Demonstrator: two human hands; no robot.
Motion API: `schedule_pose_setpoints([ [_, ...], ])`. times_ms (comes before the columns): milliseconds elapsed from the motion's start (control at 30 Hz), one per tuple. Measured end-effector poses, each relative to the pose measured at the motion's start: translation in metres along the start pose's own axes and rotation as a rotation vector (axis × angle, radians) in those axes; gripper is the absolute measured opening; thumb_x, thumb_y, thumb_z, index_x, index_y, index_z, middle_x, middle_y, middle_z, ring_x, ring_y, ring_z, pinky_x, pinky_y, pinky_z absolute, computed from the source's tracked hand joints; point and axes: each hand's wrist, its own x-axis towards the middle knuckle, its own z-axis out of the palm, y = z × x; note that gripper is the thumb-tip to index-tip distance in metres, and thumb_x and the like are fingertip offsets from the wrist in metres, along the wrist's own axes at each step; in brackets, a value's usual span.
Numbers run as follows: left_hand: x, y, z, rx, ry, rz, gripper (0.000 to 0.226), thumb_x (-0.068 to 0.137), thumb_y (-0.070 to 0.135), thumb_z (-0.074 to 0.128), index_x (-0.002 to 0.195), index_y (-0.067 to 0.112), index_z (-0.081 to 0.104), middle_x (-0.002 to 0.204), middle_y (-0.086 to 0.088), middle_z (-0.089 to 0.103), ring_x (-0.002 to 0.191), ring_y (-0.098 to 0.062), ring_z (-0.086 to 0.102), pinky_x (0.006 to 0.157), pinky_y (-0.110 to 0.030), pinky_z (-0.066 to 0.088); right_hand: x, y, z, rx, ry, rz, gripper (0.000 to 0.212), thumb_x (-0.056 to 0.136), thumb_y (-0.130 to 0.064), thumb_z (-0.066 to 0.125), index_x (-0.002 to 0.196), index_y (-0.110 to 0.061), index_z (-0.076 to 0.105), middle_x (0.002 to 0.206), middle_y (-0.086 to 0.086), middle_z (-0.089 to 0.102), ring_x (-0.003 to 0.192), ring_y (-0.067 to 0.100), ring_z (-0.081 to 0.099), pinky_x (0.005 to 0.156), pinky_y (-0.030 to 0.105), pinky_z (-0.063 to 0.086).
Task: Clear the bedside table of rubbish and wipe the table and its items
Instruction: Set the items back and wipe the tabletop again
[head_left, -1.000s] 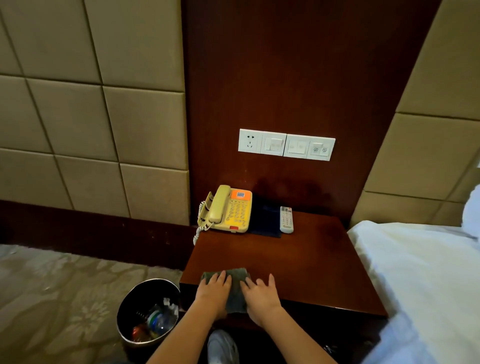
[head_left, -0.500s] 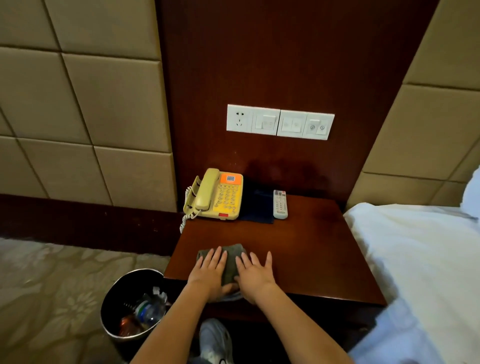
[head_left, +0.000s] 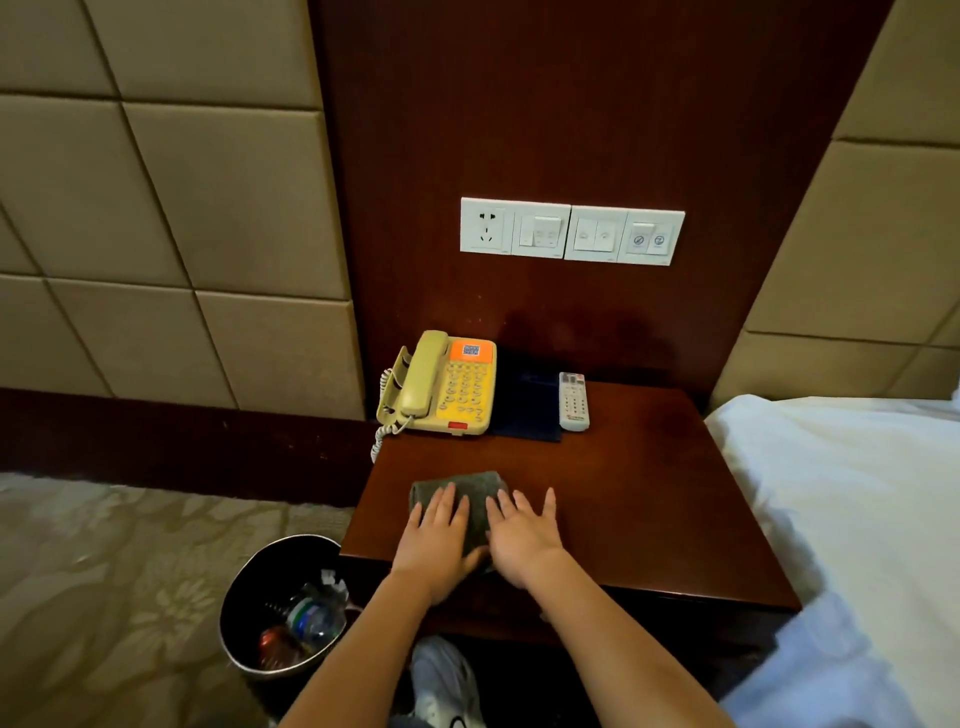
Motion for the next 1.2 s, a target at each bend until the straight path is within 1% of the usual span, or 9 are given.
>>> schedule_pose_setpoints([
  [133, -0.026, -0.009, 0.010, 0.077, 0.172, 0.176, 0.070, 0.088, 0.063, 0.036, 0.137, 0.013, 0.048, 0.138, -0.005, 0.049, 0.129, -0.022, 0.048, 0.106, -0.033, 0.038, -0.027, 0.003, 0.020, 0.030, 0.109, -0.137, 0.067, 0.101, -0.029, 0.038, 0.153, -0.020, -0.004, 0.160, 0.011, -0.002, 0.147, 0.027, -0.001, 0.114, 0.057, -0.004],
  [200, -0.032, -0.009, 0.009, 0.085, 0.173, 0.219, 0.063, 0.092, 0.046, 0.049, 0.143, 0.011, 0.037, 0.145, -0.008, 0.040, 0.136, -0.025, 0.039, 0.110, -0.035, 0.032, -0.039, 0.004, 0.033, -0.014, 0.152, -0.196, 0.061, 0.102, -0.030, 0.033, 0.153, -0.018, 0.002, 0.160, 0.010, -0.001, 0.147, 0.026, 0.000, 0.114, 0.055, -0.003],
  [267, -0.033, -0.005, -0.003, 0.071, 0.077, 0.192, 0.056, 0.097, 0.024, 0.045, 0.148, 0.011, 0.025, 0.152, -0.008, 0.027, 0.142, -0.024, 0.025, 0.113, -0.034, 0.027, -0.047, 0.006, 0.038, -0.046, 0.154, -0.197, 0.063, 0.101, -0.024, 0.038, 0.153, -0.016, 0.003, 0.160, 0.010, 0.001, 0.147, 0.027, 0.002, 0.115, 0.056, -0.002],
  [400, -0.032, 0.008, -0.032, 0.036, 0.049, 0.150, 0.033, 0.098, 0.015, 0.039, 0.129, 0.016, 0.049, 0.133, -0.005, 0.052, 0.120, -0.023, 0.052, 0.092, -0.036, 0.047, -0.060, 0.005, 0.020, -0.066, 0.224, -0.195, 0.051, 0.091, -0.008, 0.051, 0.140, -0.007, 0.035, 0.140, 0.017, 0.043, 0.131, 0.034, 0.037, 0.116, 0.051, 0.014],
  [533, -0.031, 0.017, -0.062, -0.071, 0.108, 0.057, 0.024, 0.094, 0.011, 0.042, 0.115, 0.016, 0.053, 0.119, -0.005, 0.058, 0.106, -0.026, 0.059, 0.084, -0.037, 0.048, -0.073, 0.013, -0.016, 0.118, 0.378, -0.149, 0.024, 0.091, -0.005, 0.046, 0.113, -0.008, 0.053, 0.110, 0.014, 0.063, 0.103, 0.033, 0.059, 0.088, 0.039, 0.040],
  [733, -0.035, 0.018, -0.131, -0.489, 0.395, 0.006, 0.011, 0.094, 0.013, 0.048, 0.105, 0.010, 0.046, 0.094, -0.009, 0.062, 0.089, -0.030, 0.060, 0.073, -0.037, 0.046, -0.090, 0.037, -0.086, 0.564, 0.579, -0.050, 0.011, 0.095, -0.016, 0.047, 0.101, -0.014, 0.056, 0.085, 0.007, 0.063, 0.079, 0.029, 0.063, 0.064, 0.034, 0.047],
  [900, -0.030, 0.021, -0.193, -0.830, 0.574, -0.029, 0.005, 0.089, 0.010, 0.057, 0.091, 0.014, 0.054, 0.090, -0.003, 0.057, 0.088, -0.019, 0.053, 0.071, -0.024, 0.036, -0.102, 0.054, -0.140, 0.787, 0.683, -0.043, 0.021, 0.093, -0.025, 0.057, 0.076, -0.016, 0.052, 0.075, 0.010, 0.065, 0.069, 0.029, 0.064, 0.066, 0.042, 0.052],
  [1033, -0.027, 0.022, -0.226, -0.799, 0.578, 0.018, 0.007, 0.091, 0.009, 0.054, 0.094, 0.011, 0.060, 0.092, -0.004, 0.059, 0.089, -0.018, 0.053, 0.071, -0.026, 0.036, -0.115, 0.062, -0.171, 0.730, 0.783, -0.040, 0.043, 0.090, -0.042, 0.059, 0.059, -0.019, 0.040, 0.056, -0.002, 0.046, 0.054, 0.016, 0.048, 0.057, 0.034, 0.040],
  [1200, -0.033, 0.030, -0.249, -0.462, 0.530, -0.047, 0.026, 0.095, 0.021, 0.049, 0.117, 0.009, 0.055, 0.117, -0.016, 0.051, 0.101, -0.030, 0.053, 0.083, -0.038, 0.045, -0.127, 0.064, -0.200, 0.832, 0.804, -0.033, 0.055, 0.089, -0.048, 0.057, 0.052, -0.017, 0.032, 0.049, -0.001, 0.031, 0.047, 0.015, 0.037, 0.052, 0.031, 0.030],
])
